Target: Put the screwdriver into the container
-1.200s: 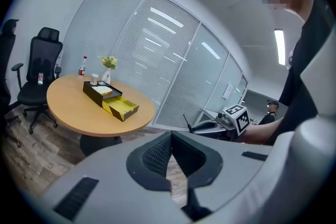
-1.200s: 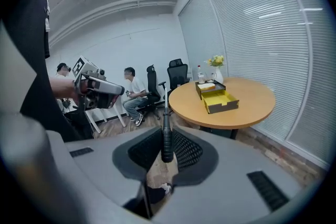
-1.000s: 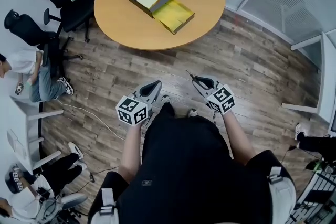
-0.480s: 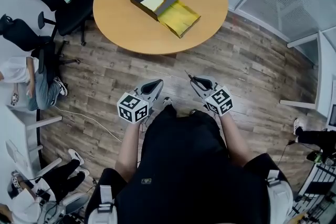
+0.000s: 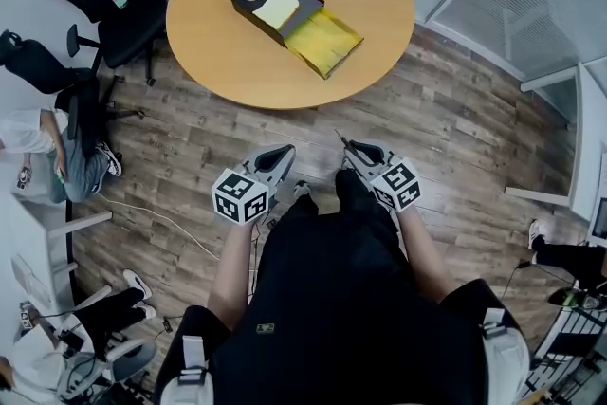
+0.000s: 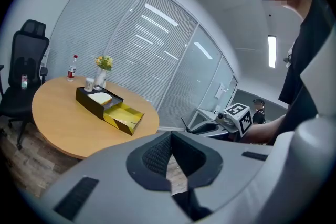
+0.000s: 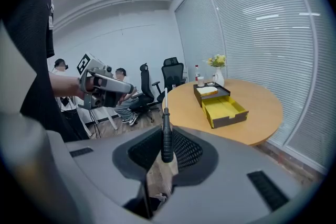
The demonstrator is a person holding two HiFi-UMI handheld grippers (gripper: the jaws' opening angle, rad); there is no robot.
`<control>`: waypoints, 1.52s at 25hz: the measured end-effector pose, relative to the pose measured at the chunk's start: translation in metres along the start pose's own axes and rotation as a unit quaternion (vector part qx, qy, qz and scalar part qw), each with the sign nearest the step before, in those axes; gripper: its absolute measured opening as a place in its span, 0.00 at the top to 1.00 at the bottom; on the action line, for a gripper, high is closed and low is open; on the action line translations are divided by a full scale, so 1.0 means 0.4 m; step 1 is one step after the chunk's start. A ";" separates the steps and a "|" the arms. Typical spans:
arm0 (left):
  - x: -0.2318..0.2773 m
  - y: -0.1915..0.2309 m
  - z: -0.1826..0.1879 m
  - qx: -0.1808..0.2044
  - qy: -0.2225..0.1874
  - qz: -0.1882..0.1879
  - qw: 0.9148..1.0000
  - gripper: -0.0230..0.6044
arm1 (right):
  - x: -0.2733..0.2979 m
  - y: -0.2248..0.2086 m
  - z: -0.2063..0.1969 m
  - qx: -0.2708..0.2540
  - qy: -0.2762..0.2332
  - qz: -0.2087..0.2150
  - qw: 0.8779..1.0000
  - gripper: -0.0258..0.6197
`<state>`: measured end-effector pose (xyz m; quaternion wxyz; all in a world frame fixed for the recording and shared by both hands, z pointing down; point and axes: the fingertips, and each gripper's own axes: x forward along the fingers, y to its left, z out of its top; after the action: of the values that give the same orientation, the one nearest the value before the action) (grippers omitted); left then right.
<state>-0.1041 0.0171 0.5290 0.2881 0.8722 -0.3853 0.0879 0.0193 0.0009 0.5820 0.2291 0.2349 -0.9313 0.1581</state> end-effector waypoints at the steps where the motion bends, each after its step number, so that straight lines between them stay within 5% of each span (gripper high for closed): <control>1: 0.011 0.004 0.006 -0.001 0.000 0.005 1.000 0.96 | 0.006 -0.015 0.008 -0.003 -0.001 0.006 1.000 0.87; 19: 0.333 -0.031 0.187 -0.018 -0.043 0.101 0.994 0.96 | -0.024 -0.426 0.122 -0.061 -0.018 0.096 0.993 0.87; 29: 0.413 0.001 0.214 -0.034 -0.051 0.100 0.993 0.96 | 0.022 -0.487 0.133 -0.060 -0.006 0.112 0.992 0.87; 38: 0.407 0.153 0.272 -0.034 -0.056 0.078 0.995 0.96 | 0.135 -0.510 0.188 -0.077 0.021 0.099 0.992 0.87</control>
<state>-0.0438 -0.1789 0.5276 0.2879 0.8328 -0.4705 0.0476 0.0546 -0.2204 0.5838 0.2487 0.1196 -0.9545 0.1131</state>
